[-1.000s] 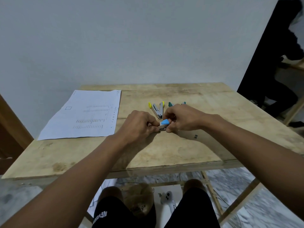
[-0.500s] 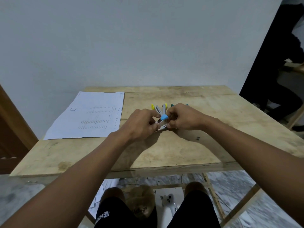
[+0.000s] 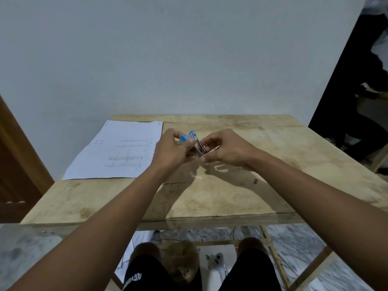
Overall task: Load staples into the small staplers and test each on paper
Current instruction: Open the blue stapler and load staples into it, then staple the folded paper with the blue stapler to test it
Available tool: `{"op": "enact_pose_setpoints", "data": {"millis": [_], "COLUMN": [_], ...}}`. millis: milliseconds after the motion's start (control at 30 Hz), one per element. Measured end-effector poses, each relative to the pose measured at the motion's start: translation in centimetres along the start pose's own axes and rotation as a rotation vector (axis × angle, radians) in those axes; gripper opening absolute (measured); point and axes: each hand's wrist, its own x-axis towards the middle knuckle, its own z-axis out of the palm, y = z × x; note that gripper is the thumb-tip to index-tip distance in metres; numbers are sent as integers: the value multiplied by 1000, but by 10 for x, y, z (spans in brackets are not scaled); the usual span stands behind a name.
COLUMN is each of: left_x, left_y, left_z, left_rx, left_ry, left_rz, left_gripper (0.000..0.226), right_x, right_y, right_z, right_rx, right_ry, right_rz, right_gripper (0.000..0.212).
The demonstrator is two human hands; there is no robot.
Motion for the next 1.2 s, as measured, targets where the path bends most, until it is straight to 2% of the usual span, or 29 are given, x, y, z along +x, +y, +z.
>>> {"op": "enact_pose_setpoints", "data": {"millis": [100, 167, 300, 400, 500, 600, 733, 867, 933, 1067, 1167, 1200], "left_x": [1, 6, 11, 13, 24, 37, 55, 76, 83, 91, 96, 97], "left_y": [5, 6, 10, 17, 18, 11, -4, -20, -30, -44, -45, -45], "left_z": [-2, -7, -29, -47, -73, -107, -141, -168, -179, -201, -215, -219], "left_rx": [-35, 41, 147, 157, 205, 325, 673, 893, 958, 929, 712, 592], "left_ry": [0, 15, 31, 50, 146, 264, 341, 386, 397, 505, 509, 493], "left_rz": [-18, 14, 48, 54, 31, -9, -49, -211, -284, -336, -367, -368], "left_gripper": [27, 23, 22, 27, 21, 19, 31, 11, 15, 20, 23, 21], "right_x": [6, 11, 23, 37, 55, 76, 103, 130, 141, 158, 164, 165], "right_y": [0, -1, -14, -31, -40, -45, -51, -54, -56, -54, -52, -52], "right_z": [2, 3, 12, 27, 47, 71, 98, 113, 116, 119, 117, 115], "right_rx": [-101, -146, -262, -368, -276, -149, -208, -161, -106, 39, 172, 194], "right_ry": [101, 138, 101, 86, 93, 98, 144, 152, 145, 118, 107, 88], "right_rz": [-44, -31, -18, -27, 90, 202, 275, 307, 309, 326, 374, 398], "right_gripper": [28, 23, 27, 13, 11, 24, 15, 9, 5, 15, 8, 12]}}
